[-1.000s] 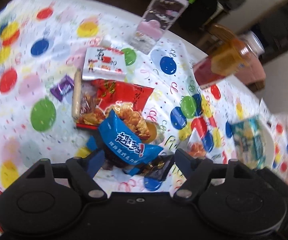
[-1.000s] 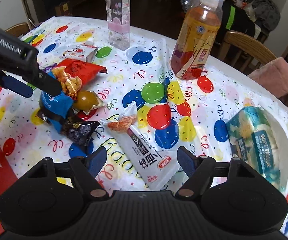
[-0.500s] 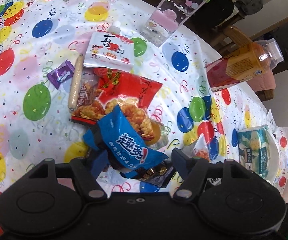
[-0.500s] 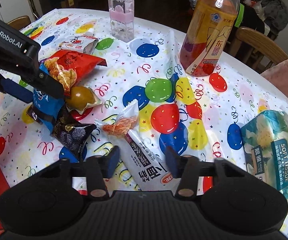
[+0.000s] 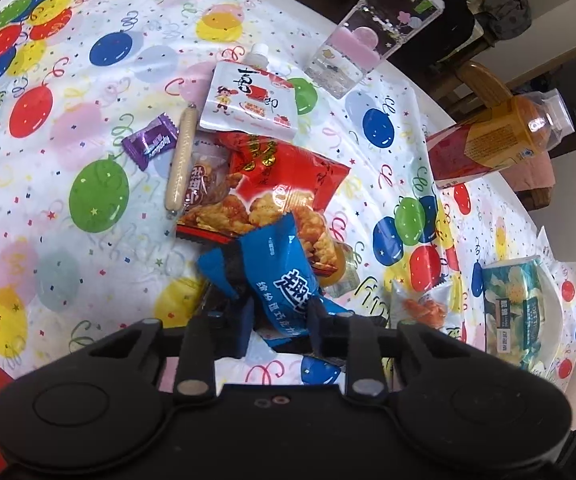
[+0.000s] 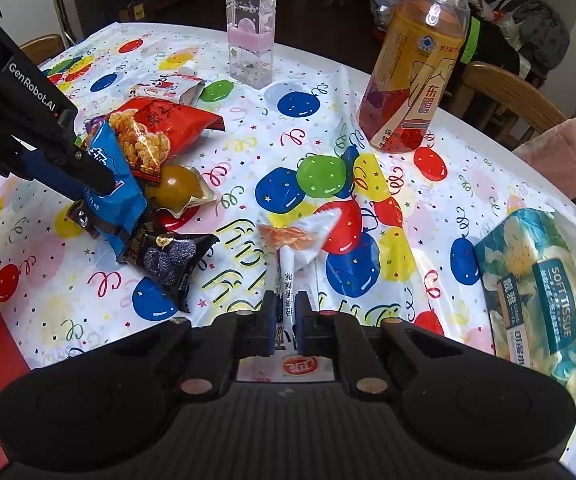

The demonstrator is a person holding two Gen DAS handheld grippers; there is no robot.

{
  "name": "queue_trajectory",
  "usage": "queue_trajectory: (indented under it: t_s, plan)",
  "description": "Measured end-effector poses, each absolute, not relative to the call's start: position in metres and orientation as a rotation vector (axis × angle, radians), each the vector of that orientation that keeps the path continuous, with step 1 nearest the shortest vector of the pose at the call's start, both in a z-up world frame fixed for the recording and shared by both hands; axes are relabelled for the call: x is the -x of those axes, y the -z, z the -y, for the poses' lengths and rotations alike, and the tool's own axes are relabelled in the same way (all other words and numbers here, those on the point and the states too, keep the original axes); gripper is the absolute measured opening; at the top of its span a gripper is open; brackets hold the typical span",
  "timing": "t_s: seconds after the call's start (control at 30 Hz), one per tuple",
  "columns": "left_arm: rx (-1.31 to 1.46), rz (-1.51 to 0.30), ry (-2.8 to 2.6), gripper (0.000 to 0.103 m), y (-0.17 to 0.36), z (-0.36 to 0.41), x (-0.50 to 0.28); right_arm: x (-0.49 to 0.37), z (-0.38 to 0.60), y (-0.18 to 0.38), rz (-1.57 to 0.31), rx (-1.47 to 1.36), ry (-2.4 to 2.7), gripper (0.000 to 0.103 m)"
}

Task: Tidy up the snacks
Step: 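Grasp the blue snack packet with the left tool while the right tool grasps the white stick packet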

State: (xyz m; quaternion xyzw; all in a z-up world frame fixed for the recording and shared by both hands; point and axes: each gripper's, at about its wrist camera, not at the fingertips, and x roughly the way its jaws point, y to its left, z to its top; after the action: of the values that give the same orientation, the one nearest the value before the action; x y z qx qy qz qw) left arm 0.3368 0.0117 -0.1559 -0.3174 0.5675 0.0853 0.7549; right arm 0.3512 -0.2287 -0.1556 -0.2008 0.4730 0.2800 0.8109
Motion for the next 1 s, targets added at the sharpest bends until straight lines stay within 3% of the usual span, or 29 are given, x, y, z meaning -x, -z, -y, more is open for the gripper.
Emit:
queue_trajectory:
  t_s: [0.27, 0.33, 0.47, 1.0]
  plan:
    - [0.642, -1.222, -0.152, 0.02, 0.147, -0.009, -0.326, -0.341, 0.249, 0.135, -1.02, 0.305, -0.576, 0.007]
    - [0.63, -1.217, -0.141, 0.008, 0.144, -0.009, -0.323, -0.336, 0.255, 0.129, -1.025, 0.276, -0.582, 0.007]
    - [0.613, -1.205, -0.109, 0.003, 0.137, -0.01, -0.316, -0.323, 0.261, 0.116, -1.024, 0.251, -0.588, 0.007]
    - [0.545, -1.231, -0.093, 0.006, 0.128, 0.011, -0.314, -0.284, 0.275, 0.101, -1.019, 0.198, -0.59, 0.007]
